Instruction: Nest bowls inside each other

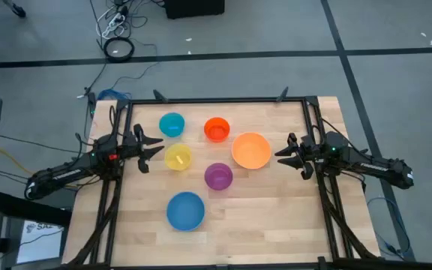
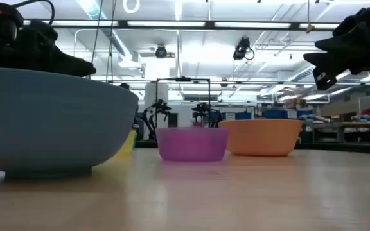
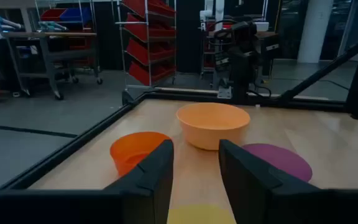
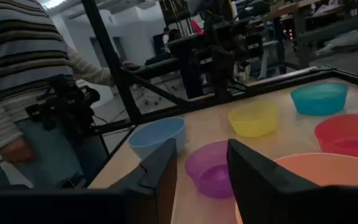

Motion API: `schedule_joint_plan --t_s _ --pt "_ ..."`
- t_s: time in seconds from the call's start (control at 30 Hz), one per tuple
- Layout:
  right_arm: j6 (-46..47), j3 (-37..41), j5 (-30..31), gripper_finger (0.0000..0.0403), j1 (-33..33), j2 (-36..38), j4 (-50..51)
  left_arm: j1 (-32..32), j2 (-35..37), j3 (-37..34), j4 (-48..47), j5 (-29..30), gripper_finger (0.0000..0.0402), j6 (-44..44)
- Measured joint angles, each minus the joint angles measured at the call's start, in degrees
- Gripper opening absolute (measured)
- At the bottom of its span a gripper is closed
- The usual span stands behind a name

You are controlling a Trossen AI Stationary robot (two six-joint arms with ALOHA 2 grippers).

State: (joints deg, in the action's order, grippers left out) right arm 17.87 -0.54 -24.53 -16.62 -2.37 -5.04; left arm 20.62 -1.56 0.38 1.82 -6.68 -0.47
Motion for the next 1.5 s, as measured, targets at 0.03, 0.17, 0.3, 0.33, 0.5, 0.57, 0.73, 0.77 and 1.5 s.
schedule_joint_plan --t_s 0.03,0.17,0.3,0.33,0.5,0.57,0.73,0.77,1.5 --pt "-0.02 0.0 0.0 0.0131 0.0 0.02 0.0 -0.02 -0.02 0.0 -0.01 -0.02 0.0136 0.0" --pt "-0.01 -0.01 0.0 0.0131 0.02 0.02 0.0 -0.02 -0.02 0.0 -0.02 -0.02 0.0136 0.02" --pt "-0.01 0.0 -0.02 0.0131 0.0 0.02 -0.01 -0.02 -0.02 0.0 0.0 -0.02 0.0136 0.0" --pt "0.0 0.0 0.0 0.0131 0.02 0.02 -0.02 0.0 -0.01 0.0 -0.02 -0.01 0.0136 0.0" --pt "0.0 0.0 0.0 0.0131 0.01 0.02 -0.01 0.0 -0.02 0.0 0.0 -0.02 0.0136 0.0" --pt "-0.02 -0.01 -0.01 0.0131 0.01 0.02 -0.02 -0.02 0.0 0.0 -0.02 -0.02 0.0136 0.0" --pt "0.0 0.0 -0.02 0.0131 0.02 0.02 -0.01 -0.01 -0.01 0.01 -0.02 -0.02 0.0136 0.0" --pt "-0.02 -0.01 -0.01 0.0131 0.0 0.02 -0.01 -0.01 -0.01 0.0 -0.01 -0.01 0.0136 0.0" --pt "14.08 0.0 9.94 0.0131 -0.07 0.0 -10.0 0.0 -0.02 0.0 3.96 1.78 0.0136 7.06"
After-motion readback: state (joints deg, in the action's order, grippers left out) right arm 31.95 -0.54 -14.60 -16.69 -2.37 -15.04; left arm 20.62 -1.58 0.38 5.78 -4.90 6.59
